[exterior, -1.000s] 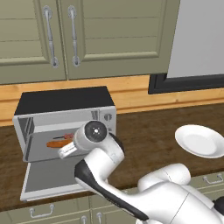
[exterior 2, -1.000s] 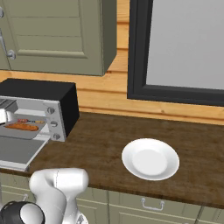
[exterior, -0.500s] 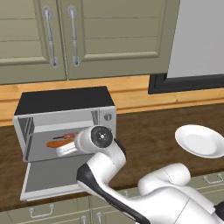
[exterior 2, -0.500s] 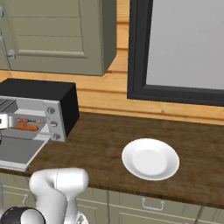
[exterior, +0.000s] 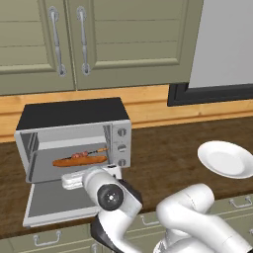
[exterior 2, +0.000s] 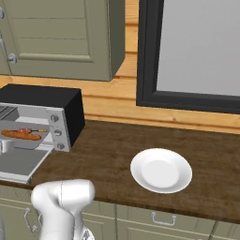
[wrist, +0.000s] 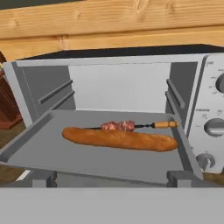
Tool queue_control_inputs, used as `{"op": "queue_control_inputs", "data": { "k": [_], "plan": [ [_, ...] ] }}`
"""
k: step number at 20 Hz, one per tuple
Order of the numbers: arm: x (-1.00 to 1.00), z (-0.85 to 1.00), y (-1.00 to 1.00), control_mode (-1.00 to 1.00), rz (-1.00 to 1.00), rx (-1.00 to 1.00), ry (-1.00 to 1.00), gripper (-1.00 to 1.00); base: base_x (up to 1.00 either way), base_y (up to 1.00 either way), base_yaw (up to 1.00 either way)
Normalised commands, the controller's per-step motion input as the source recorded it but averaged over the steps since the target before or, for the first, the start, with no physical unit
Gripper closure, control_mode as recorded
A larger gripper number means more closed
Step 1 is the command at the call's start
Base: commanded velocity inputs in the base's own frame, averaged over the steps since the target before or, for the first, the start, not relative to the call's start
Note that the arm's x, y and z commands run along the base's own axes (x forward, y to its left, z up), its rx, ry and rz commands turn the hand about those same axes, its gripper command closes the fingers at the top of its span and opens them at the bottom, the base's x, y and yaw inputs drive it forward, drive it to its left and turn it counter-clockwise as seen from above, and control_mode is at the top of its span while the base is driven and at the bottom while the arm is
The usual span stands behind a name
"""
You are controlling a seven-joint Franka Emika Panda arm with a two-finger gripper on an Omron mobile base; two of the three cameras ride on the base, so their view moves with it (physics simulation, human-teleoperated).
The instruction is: Pick up the kebab skewer and baguette bread, and place them inside the toaster oven. Close the toaster oven door and start by setting the timer.
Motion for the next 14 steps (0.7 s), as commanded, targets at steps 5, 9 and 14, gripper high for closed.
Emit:
{"op": "queue_control_inputs", "data": {
  "k": [5, 9, 14],
  "plan": [
    [-0.07, -0.05, 0.08, -1.00, -0.06, 0.00, -0.08, -1.00, 0.00, 0.00, 0.00],
    [-0.02, 0.00, 0.00, -1.00, -0.01, 0.00, -0.02, -1.00, 0.00, 0.00, 0.00],
    [-0.05, 0.00, 0.09, -1.00, -0.05, 0.02, 0.00, -1.00, 0.00, 0.00, 0.00]
  ]
}}
